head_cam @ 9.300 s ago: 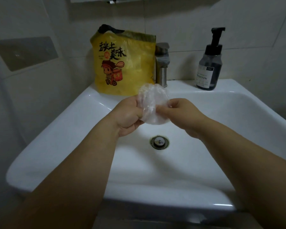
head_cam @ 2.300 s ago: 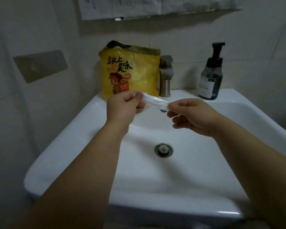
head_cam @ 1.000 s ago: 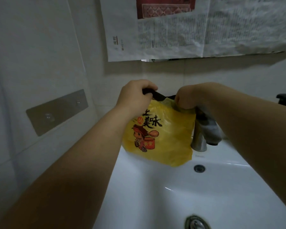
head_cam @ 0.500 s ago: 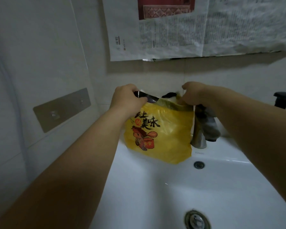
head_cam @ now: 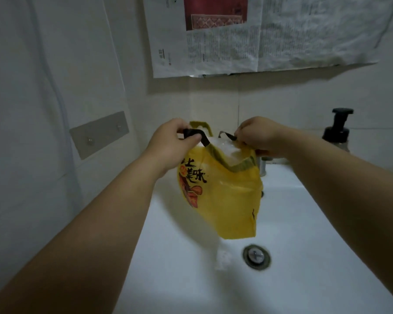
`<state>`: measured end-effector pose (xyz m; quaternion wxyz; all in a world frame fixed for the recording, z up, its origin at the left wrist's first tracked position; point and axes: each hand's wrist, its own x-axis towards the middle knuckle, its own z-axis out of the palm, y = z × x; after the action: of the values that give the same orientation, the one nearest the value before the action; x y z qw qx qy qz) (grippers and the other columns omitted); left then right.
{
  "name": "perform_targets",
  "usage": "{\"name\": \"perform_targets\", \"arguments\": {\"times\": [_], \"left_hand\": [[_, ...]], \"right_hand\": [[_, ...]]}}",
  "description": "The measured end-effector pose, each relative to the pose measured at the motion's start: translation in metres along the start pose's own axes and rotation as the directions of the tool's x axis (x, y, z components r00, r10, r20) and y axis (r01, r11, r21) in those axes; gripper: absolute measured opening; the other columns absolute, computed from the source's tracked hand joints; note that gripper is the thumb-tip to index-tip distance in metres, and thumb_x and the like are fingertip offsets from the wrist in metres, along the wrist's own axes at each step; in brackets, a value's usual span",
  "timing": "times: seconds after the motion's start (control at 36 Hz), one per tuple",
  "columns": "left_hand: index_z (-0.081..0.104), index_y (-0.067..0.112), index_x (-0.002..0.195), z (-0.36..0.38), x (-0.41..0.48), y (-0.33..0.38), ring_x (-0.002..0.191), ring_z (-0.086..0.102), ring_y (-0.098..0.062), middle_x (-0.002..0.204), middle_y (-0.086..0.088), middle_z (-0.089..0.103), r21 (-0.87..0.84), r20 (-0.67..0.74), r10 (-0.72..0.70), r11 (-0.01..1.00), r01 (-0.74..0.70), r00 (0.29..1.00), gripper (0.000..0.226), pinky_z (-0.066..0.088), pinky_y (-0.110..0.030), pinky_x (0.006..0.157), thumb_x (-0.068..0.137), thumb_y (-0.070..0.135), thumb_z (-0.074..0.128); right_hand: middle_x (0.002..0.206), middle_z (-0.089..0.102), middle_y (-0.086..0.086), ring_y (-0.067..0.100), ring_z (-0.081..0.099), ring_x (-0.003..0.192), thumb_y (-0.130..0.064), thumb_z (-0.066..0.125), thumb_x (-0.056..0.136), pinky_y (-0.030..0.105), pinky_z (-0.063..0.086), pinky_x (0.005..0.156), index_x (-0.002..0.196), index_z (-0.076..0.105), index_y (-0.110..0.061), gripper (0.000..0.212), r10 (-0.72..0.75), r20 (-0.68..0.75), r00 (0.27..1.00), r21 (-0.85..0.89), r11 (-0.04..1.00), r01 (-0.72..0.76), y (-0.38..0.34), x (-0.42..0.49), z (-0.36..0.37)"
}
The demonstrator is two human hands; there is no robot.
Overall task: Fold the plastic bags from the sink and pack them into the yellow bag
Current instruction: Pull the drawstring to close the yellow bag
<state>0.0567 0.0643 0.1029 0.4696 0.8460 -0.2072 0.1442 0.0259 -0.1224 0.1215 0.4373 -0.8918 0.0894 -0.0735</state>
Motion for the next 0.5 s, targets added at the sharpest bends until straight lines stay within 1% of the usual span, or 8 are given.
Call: {"name": "perform_targets", "arguments": {"times": [0.06,0.11,0.14,0.22,0.28,0.33,0.39,0.5], "left_hand": [[0.062,0.013,0.1,0.005,-0.02,-0.001,0.097,0.059,-0.021,0.104,0.002,0.06,-0.008,0.063,0.0,1.0,0.0,0.998,0.014,0.044,-0.027,0.074,0.091,0.023,0.066],[0.06,0.02,0.09,0.011,-0.037,-0.003,0.098,0.061,-0.022,0.106,-0.001,0.062,-0.021,0.119,0.007,1.0,-0.005,0.993,0.007,0.044,-0.031,0.078,0.09,0.022,0.067],[0.058,0.024,0.084,0.016,-0.049,-0.005,0.096,0.061,-0.022,0.104,-0.001,0.062,-0.026,0.144,0.007,1.0,-0.004,0.99,0.011,0.044,-0.032,0.077,0.089,0.022,0.068],[0.055,0.03,0.078,0.028,-0.075,-0.008,0.086,0.061,-0.02,0.092,0.002,0.062,-0.034,0.199,0.0,0.999,0.007,0.98,0.019,0.046,-0.032,0.072,0.088,0.022,0.069],[0.056,0.029,0.078,0.038,-0.091,-0.011,0.089,0.062,-0.023,0.093,0.0,0.064,-0.047,0.231,-0.006,0.999,0.017,0.973,0.018,0.049,-0.036,0.076,0.088,0.022,0.069],[0.056,0.026,0.079,0.046,-0.102,-0.013,0.089,0.062,-0.024,0.093,-0.004,0.064,-0.046,0.265,-0.011,0.999,0.024,0.964,0.015,0.049,-0.036,0.076,0.089,0.023,0.068],[0.057,0.022,0.082,0.054,-0.112,-0.017,0.083,0.058,-0.021,0.091,-0.003,0.062,-0.029,0.306,-0.014,0.999,0.024,0.952,0.013,0.046,-0.032,0.072,0.09,0.024,0.066],[0.06,0.01,0.097,0.074,-0.131,-0.023,0.082,0.053,-0.019,0.093,-0.007,0.059,0.032,0.353,-0.016,0.999,0.005,0.936,0.016,0.04,-0.03,0.068,0.095,0.026,0.059]], "right_hand": [[0.081,0.048,0.015,0.024,0.045,0.062,0.001,0.039,0.09,0.031,0.04,0.053,0.101,0.059,0.005,0.023,0.008,-0.011,1.0,0.032,0.999,-0.007,0.013,-0.019,0.008],[0.078,0.047,0.013,0.025,0.046,0.064,-0.001,0.041,0.091,0.034,0.042,0.057,0.09,0.056,-0.004,0.015,0.011,-0.022,1.0,0.068,0.998,-0.009,0.026,-0.035,0.014],[0.078,0.049,0.014,0.026,0.048,0.068,-0.003,0.044,0.092,0.036,0.045,0.062,0.088,0.055,-0.007,0.013,0.013,-0.038,0.999,0.083,0.997,-0.01,0.036,-0.046,0.018],[0.091,0.059,0.018,0.029,0.054,0.078,-0.006,0.046,0.092,0.04,0.049,0.068,0.099,0.057,-0.009,0.013,0.025,-0.084,0.996,0.12,0.993,-0.014,0.057,-0.071,0.027],[0.093,0.059,0.021,0.03,0.053,0.079,-0.004,0.044,0.092,0.042,0.049,0.07,0.101,0.059,-0.01,0.019,0.048,-0.072,0.996,0.173,0.984,-0.035,0.07,-0.088,0.031],[0.088,0.054,0.018,0.028,0.049,0.077,-0.003,0.043,0.09,0.039,0.044,0.067,0.107,0.061,0.005,0.025,0.089,-0.062,0.994,0.179,0.981,-0.076,0.08,-0.098,0.034],[0.089,0.051,0.016,0.027,0.046,0.078,-0.004,0.045,0.09,0.037,0.039,0.067,0.116,0.057,0.01,0.032,0.123,-0.031,0.992,0.16,0.98,-0.117,0.091,-0.106,0.037],[0.095,0.058,0.021,0.025,0.052,0.082,-0.013,0.048,0.095,0.042,0.051,0.08,0.117,0.057,0.005,0.03,0.175,0.018,0.984,0.174,0.969,-0.176,0.109,-0.12,0.041]]}}
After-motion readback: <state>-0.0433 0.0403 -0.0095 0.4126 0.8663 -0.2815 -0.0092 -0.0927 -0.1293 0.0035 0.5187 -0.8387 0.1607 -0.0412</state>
